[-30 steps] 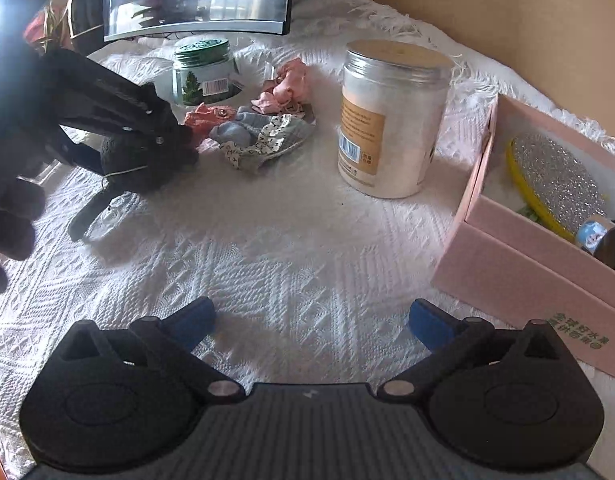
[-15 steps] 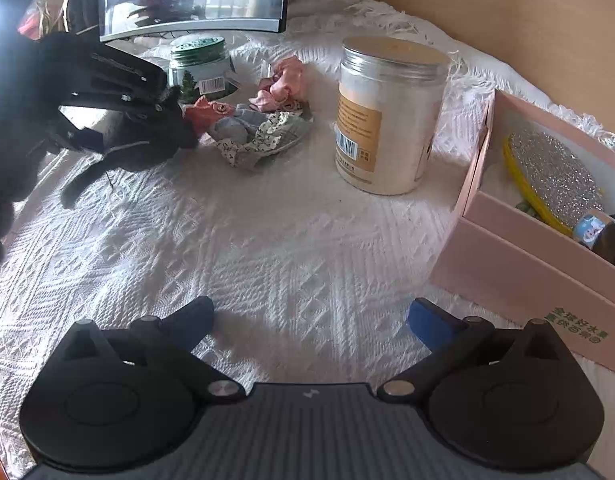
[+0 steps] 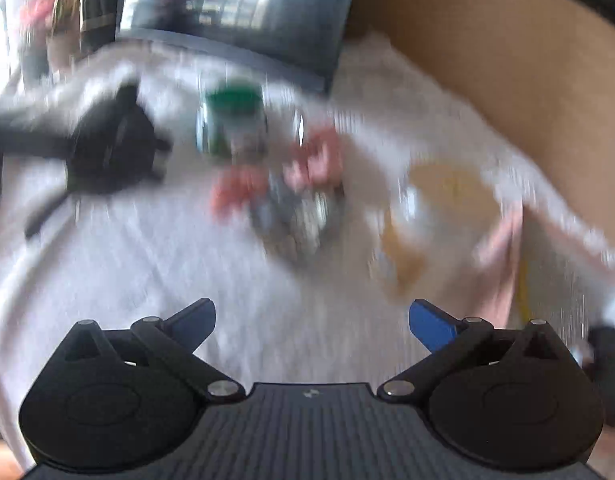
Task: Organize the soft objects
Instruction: 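Close the left tool on the black plush toy and lift it, then grasp the pink cloth with the right tool while the left tool holds the plush, then carry the plush and pink scrunchie into the pink box with both tools, then open both tools over the box and withdraw them, then move both tools back to the grey socks and pink knit sock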
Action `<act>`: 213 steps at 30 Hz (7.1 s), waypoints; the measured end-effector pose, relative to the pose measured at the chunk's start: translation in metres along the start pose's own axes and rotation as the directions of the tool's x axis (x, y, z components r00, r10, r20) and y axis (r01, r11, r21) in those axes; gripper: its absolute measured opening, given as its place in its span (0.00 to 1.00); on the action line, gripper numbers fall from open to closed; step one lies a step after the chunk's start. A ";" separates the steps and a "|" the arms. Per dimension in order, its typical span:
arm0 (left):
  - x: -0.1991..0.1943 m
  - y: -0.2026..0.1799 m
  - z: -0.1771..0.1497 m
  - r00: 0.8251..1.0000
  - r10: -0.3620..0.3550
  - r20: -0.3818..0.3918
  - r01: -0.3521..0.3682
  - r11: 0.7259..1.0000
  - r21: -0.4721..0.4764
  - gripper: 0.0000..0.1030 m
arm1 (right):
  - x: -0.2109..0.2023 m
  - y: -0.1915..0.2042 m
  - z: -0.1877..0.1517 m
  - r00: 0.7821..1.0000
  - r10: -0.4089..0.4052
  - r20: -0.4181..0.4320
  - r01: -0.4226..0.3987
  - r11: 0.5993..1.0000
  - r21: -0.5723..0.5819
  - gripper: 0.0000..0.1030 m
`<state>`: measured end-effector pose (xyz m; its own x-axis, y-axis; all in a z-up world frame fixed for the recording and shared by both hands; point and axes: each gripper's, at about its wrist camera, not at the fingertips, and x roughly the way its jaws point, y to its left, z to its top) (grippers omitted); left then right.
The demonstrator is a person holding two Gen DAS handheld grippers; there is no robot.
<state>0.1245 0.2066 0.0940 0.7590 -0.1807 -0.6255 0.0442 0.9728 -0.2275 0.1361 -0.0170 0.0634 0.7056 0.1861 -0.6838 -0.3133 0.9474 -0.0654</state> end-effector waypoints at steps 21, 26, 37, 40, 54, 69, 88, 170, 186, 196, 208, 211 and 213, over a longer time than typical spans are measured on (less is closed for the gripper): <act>0.038 0.047 -0.005 0.985 -0.156 -0.075 0.150 0.986 -0.075 0.74 | 0.171 -0.025 0.125 0.966 -0.050 -0.253 0.105 0.972 0.210 0.70; 0.053 0.040 -0.002 0.982 -0.164 -0.095 0.158 0.985 -0.062 0.74 | 0.171 -0.023 0.124 0.954 0.037 -0.297 0.022 0.981 0.193 0.17; 0.061 -0.023 0.041 0.973 -0.204 -0.109 0.217 0.969 0.121 0.74 | 0.043 -0.050 0.141 0.994 0.071 -0.080 -0.051 0.971 0.233 0.12; 0.064 -0.047 0.053 0.973 -0.201 -0.114 0.220 0.956 0.193 0.74 | 0.013 -0.062 0.142 0.998 0.060 -0.017 -0.054 0.966 0.254 0.12; 0.045 -0.182 0.069 0.928 -0.352 -0.122 0.370 0.841 0.395 0.74 | -0.120 -0.143 0.094 0.973 -0.144 0.179 0.068 0.926 0.372 0.12; 0.100 -0.321 0.007 0.814 -0.379 -0.439 0.561 0.706 0.431 0.75 | -0.152 -0.234 0.004 0.942 -0.301 0.146 0.173 0.811 0.559 0.13; 0.164 -0.347 -0.008 0.809 -0.259 -0.528 0.568 0.577 0.587 0.79 | -0.011 -0.311 -0.056 0.985 -0.129 -0.117 0.172 0.618 0.768 0.13; 0.078 0.016 -0.032 0.949 -0.260 -0.178 0.255 0.966 -0.048 0.73 | 0.162 0.020 0.081 0.964 -0.217 -0.156 0.181 0.960 -0.215 0.37; 0.047 0.021 -0.035 0.958 -0.222 -0.184 0.211 0.975 -0.076 0.73 | 0.088 0.015 0.032 0.946 0.138 -0.295 -0.124 0.990 0.065 0.32; 0.019 0.048 -0.043 0.977 -0.145 -0.157 0.124 0.983 -0.138 0.72 | 0.067 0.035 0.029 0.972 0.152 -0.180 -0.164 0.985 -0.053 0.88; -0.004 0.073 -0.046 0.988 -0.076 -0.134 0.048 0.978 -0.202 0.73 | 0.074 0.042 0.000 0.967 0.196 -0.164 -0.170 0.972 0.163 0.88; -0.001 0.071 -0.042 0.989 -0.066 -0.134 0.039 0.980 -0.195 0.73 | 0.067 0.048 0.000 0.928 0.343 -0.147 -0.312 0.930 0.196 0.88; 0.001 0.069 -0.038 0.989 -0.075 -0.129 0.047 0.977 -0.208 0.72 | 0.054 0.048 0.000 0.937 0.329 -0.117 -0.309 0.937 0.163 0.84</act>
<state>0.1037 0.2676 0.0494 0.6633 -0.2703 -0.6978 -0.0562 0.9118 -0.4067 0.1591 0.0386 0.0231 0.4840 0.4559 -0.7469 -0.4077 0.8727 0.2686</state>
